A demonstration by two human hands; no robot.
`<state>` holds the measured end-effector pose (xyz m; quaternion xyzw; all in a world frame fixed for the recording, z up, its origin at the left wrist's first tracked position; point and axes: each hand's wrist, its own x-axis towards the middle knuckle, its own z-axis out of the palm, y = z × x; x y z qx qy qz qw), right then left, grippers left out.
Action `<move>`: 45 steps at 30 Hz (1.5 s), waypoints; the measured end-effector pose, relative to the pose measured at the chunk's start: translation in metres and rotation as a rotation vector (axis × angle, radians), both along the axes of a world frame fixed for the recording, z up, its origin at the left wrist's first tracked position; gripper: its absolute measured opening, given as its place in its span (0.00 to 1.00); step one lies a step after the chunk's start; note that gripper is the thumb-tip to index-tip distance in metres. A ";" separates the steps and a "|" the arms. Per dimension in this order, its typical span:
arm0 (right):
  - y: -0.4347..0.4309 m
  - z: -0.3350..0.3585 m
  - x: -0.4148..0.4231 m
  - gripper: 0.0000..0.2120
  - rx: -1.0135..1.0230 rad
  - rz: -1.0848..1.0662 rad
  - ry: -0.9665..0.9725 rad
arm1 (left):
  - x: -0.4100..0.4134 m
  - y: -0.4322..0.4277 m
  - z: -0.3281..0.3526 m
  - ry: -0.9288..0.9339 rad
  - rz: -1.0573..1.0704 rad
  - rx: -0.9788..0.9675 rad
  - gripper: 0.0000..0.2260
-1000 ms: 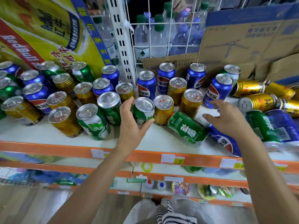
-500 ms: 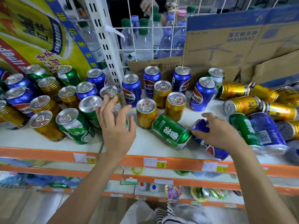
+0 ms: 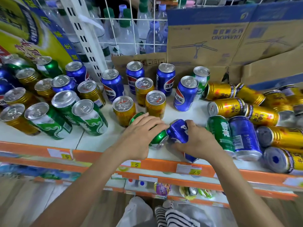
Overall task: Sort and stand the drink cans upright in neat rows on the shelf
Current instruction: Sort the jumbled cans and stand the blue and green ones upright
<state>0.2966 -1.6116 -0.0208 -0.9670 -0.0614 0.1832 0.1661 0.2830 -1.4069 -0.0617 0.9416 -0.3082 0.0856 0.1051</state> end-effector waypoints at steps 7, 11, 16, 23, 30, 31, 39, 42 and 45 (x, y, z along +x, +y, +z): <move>0.005 -0.001 0.007 0.37 0.215 -0.096 -0.044 | -0.011 -0.001 -0.007 -0.001 0.113 -0.234 0.33; 0.006 0.000 0.009 0.39 0.337 -0.177 -0.050 | -0.018 -0.005 -0.007 -0.080 0.233 -0.410 0.32; 0.007 0.025 0.023 0.23 0.166 0.047 -0.216 | -0.018 -0.011 -0.002 -0.109 0.358 -0.561 0.32; 0.010 0.023 0.015 0.40 -0.063 0.280 0.012 | -0.014 -0.011 0.005 -0.177 0.574 -0.678 0.32; 0.012 0.010 0.016 0.53 -0.119 0.266 0.006 | -0.008 -0.010 0.007 -0.363 0.490 -0.546 0.26; 0.011 0.013 0.018 0.51 -0.106 0.254 -0.001 | -0.006 -0.008 0.008 -0.358 0.484 -0.545 0.24; 0.000 0.038 0.043 0.37 0.063 0.087 -0.174 | -0.006 -0.002 0.010 -0.419 0.597 -0.396 0.20; 0.006 0.044 0.048 0.38 0.139 -0.011 -0.304 | -0.001 -0.004 0.016 -0.418 0.632 -0.333 0.19; 0.015 0.040 0.052 0.35 0.189 -0.032 -0.413 | 0.000 -0.010 0.025 -0.428 0.616 -0.308 0.14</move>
